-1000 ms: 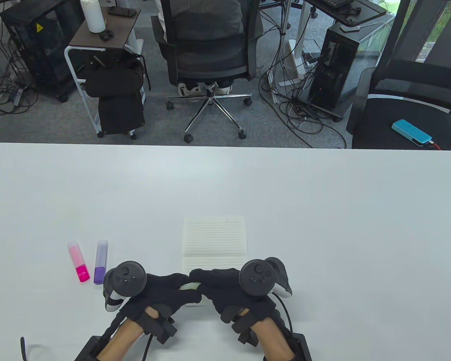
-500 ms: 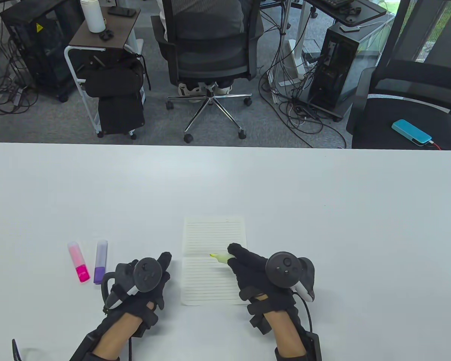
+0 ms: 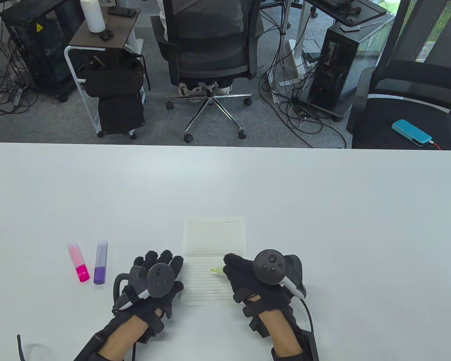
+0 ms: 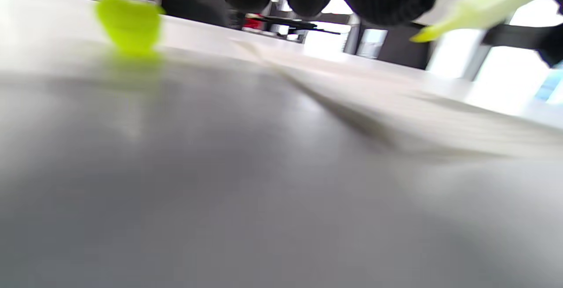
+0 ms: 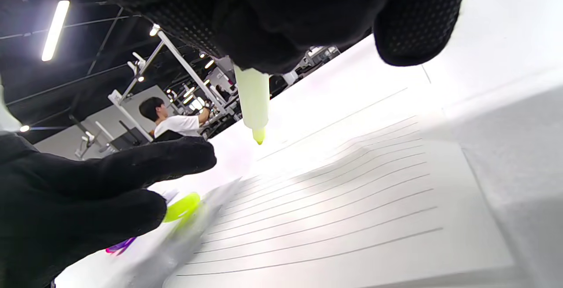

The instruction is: Apply highlighter ink on paper

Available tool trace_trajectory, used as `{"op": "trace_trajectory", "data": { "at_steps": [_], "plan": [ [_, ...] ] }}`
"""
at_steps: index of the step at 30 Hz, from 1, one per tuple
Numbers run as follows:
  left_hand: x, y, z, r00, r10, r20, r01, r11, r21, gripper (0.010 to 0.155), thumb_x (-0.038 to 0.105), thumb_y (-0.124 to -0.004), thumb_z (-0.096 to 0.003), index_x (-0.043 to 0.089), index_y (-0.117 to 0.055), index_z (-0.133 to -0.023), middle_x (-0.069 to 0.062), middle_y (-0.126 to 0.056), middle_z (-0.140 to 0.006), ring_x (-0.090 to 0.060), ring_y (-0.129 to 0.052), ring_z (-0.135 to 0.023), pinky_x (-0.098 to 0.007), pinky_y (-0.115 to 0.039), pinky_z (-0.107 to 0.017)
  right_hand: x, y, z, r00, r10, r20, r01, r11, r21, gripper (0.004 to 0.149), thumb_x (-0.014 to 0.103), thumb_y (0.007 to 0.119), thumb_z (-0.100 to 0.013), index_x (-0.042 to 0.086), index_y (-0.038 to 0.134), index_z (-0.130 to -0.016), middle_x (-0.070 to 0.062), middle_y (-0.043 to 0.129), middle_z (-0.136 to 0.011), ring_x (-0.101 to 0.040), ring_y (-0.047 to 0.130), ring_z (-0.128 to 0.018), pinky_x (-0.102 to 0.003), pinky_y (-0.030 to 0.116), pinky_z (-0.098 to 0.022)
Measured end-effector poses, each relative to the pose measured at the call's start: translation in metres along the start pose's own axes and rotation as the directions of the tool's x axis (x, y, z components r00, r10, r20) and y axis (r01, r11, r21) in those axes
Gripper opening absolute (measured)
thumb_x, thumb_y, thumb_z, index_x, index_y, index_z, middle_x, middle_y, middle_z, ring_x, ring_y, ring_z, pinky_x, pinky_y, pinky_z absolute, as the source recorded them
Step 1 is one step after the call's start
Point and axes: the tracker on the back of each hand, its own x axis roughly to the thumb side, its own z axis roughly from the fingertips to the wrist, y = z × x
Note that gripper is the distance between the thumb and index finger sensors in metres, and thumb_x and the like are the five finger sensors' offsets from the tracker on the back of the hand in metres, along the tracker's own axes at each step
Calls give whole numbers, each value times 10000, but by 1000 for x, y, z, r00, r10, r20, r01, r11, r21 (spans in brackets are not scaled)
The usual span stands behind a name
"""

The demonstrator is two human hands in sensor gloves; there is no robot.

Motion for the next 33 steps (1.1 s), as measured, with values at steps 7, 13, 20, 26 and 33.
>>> {"op": "trace_trajectory", "data": {
  "at_steps": [7, 13, 20, 26, 33],
  "plan": [
    [31, -12, 4, 976, -12, 215, 32, 995, -91, 623, 537, -695, -479, 311, -657, -1058, -24, -604, -1161, -474, -436, -1074, -714, -306, -720, 5, 1, 1, 999, 52, 12, -52, 998, -34, 434, 375, 788, -639, 136, 761, -1001, -70, 946, -528, -198, 908, -283, -561, 759, -568],
    [32, -20, 3, 978, -34, 207, 71, 982, -177, 608, 555, -676, -487, 317, -676, -1046, -29, -564, -1169, -467, -459, -1072, -714, -317, -720, 10, 11, -3, 995, 100, 9, -100, 995, 16, 433, 374, 786, -640, 144, 755, -1006, -72, 943, -543, -202, 908, -295, -561, 753, -574],
    [32, -20, 3, 978, -29, 205, 68, 980, -188, 609, 558, -669, -487, 315, -668, -1046, -30, -559, -1166, -453, -507, -1064, -711, -345, -720, 12, 18, -7, 991, 132, 5, -132, 991, 39, 431, 370, 787, -640, 151, 752, -1009, -77, 941, -554, -206, 907, -303, -563, 749, -578],
    [31, -20, 2, 980, -18, 198, 58, 978, -201, 609, 561, -668, -488, 321, -662, -1048, -24, -545, -1169, -441, -500, -1068, -709, -345, -722, 13, 24, -9, 986, 167, -4, -166, 984, 63, 430, 369, 785, -643, 153, 749, -1013, -80, 940, -562, -210, 907, -310, -564, 745, -582],
    [30, -20, 2, 981, -10, 195, 52, 976, -211, 612, 562, -663, -490, 321, -651, -1052, -19, -528, -1172, -438, -493, -1067, -709, -340, -723, 15, 27, -10, 979, 203, -11, -201, 976, 81, 424, 369, 779, -644, 160, 751, -1012, -79, 939, -565, -208, 907, -310, -564, 746, -582]
  ]
}}
